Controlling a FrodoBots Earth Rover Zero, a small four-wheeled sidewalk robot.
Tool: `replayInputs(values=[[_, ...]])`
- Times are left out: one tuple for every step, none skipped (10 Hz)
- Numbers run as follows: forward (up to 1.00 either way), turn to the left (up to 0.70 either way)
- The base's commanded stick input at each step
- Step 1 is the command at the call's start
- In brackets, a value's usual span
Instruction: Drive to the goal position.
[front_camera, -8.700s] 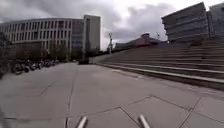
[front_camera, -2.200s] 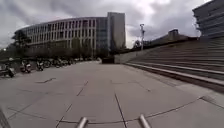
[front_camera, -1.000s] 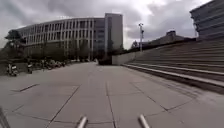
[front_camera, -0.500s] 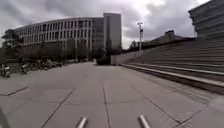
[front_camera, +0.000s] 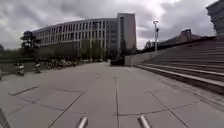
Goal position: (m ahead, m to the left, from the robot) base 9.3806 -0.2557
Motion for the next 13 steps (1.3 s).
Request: replayInputs(values=[[0.7,0.0],[0.7,0.0],[0.7,0.0],[0.7,0.0],[0.7,0.0],[0.7,0.0],[0.7,0.0],[0.7,0.0],[0.7,0.0],[0.7,0.0],[0.7,0.0],[0.7,0.0],[0.7,0.0]])
